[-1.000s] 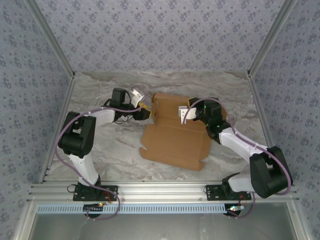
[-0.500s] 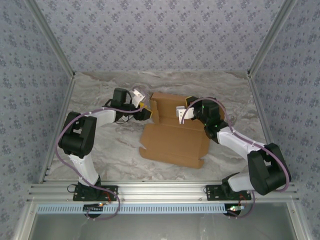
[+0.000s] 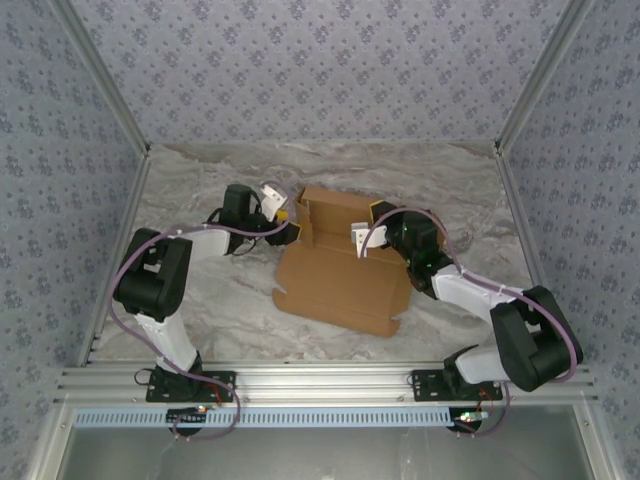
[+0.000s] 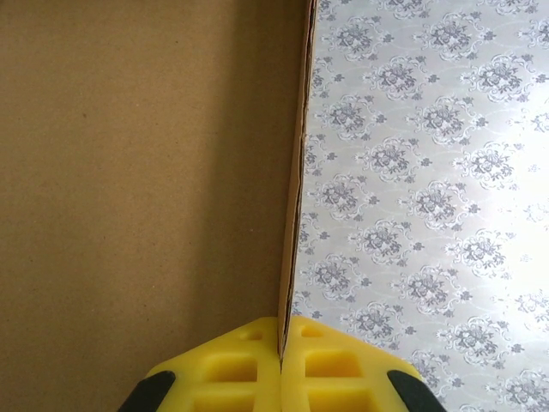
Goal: Fold the paper box
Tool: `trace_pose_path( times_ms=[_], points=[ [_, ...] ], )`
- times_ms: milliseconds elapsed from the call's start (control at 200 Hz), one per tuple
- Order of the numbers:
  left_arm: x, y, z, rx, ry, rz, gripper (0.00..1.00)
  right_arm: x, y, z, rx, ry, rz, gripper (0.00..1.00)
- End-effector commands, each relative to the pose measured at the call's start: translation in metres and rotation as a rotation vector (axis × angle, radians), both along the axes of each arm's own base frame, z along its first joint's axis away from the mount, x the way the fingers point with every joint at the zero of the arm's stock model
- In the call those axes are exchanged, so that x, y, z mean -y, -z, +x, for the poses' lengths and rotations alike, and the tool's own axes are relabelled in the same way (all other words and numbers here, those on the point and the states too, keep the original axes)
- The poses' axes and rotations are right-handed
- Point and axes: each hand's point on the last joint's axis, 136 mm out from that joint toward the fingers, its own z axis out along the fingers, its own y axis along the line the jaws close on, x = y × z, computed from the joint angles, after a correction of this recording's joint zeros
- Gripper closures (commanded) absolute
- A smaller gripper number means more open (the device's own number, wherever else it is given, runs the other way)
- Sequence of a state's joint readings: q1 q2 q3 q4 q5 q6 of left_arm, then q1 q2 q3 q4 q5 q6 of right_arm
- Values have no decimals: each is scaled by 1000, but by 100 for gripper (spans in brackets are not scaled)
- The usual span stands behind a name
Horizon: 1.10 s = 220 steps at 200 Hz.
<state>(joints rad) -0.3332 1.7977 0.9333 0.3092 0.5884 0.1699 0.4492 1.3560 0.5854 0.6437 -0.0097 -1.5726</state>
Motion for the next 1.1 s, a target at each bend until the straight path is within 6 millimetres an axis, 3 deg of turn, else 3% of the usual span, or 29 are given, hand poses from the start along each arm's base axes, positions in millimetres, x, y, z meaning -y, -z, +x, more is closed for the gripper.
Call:
trace_pose_path(
  times_ms=[0,490,1094],
  points=[
    [8,-20,5,78,6,-35,33,-2,8,-8,8,-14,-48,100],
    [20,-32,12,145,33,-112,34,0,11,-10,4,-1,-60,100],
    [30,-28,44,202,-161,-90,38,-1,12,-9,-7,-3,-59,100]
  ],
)
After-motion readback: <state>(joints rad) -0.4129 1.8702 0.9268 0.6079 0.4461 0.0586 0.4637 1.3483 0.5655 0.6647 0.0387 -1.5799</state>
